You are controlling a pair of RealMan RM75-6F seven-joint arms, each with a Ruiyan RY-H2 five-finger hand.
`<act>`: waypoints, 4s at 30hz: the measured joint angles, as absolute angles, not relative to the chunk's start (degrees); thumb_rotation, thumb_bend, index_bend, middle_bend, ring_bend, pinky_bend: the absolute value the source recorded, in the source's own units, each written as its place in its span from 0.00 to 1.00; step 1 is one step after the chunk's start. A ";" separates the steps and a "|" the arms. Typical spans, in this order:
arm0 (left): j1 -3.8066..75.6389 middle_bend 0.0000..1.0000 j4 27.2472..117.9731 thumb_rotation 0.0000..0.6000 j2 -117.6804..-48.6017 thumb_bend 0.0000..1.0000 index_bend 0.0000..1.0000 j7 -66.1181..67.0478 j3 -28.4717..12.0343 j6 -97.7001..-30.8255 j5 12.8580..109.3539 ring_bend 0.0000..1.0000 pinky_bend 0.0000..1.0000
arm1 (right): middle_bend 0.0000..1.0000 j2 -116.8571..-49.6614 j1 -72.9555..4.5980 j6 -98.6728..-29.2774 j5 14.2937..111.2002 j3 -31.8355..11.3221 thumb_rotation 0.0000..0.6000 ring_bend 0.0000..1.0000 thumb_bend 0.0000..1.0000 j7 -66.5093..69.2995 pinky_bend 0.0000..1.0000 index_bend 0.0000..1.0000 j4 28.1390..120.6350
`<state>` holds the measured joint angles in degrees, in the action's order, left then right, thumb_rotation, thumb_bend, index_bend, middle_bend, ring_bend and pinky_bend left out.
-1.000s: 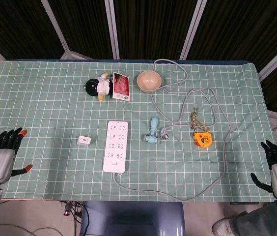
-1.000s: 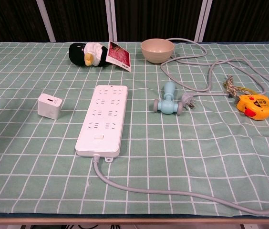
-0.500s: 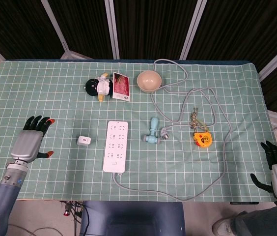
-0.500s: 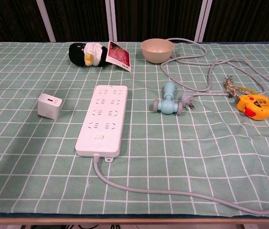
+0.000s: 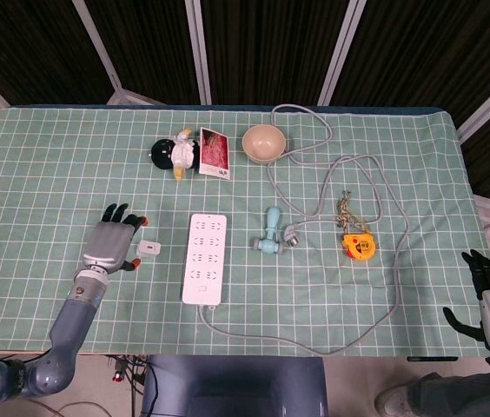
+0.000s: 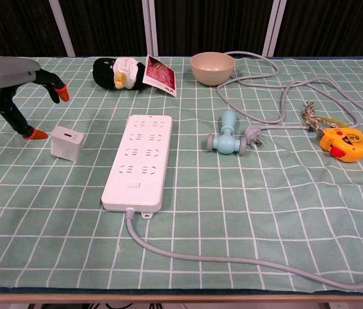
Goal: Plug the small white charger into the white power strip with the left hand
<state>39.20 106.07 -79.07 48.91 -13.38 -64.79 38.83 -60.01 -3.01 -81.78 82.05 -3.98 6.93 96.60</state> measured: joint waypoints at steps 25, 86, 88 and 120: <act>44.68 0.34 97.30 1.00 -87.36 0.31 0.38 48.56 -10.22 -65.42 32.45 0.00 0.00 | 0.00 -59.83 -3.04 -81.53 81.84 -3.99 1.00 0.00 0.35 7.25 0.00 0.00 96.73; 48.87 0.57 93.11 1.00 -93.43 0.51 0.60 30.22 -15.97 -63.28 44.32 0.13 0.04 | 0.00 -59.11 -3.27 -79.51 79.36 -4.34 1.00 0.00 0.35 8.32 0.00 0.00 97.77; 49.00 0.57 92.54 1.00 -93.79 0.51 0.60 30.44 -15.95 -63.31 43.76 0.13 0.04 | 0.00 -59.02 -3.29 -79.41 79.27 -4.35 1.00 0.00 0.35 8.27 0.00 0.00 97.90; 50.99 0.57 88.99 1.00 -97.58 0.51 0.60 30.57 -16.62 -62.03 39.57 0.13 0.04 | 0.00 -58.99 -3.29 -79.20 79.17 -4.36 1.00 0.00 0.35 8.62 0.00 0.00 97.88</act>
<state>50.99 88.99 -97.58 30.57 -16.62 -62.03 39.57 -58.99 -3.29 -79.20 79.17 -4.36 8.62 97.88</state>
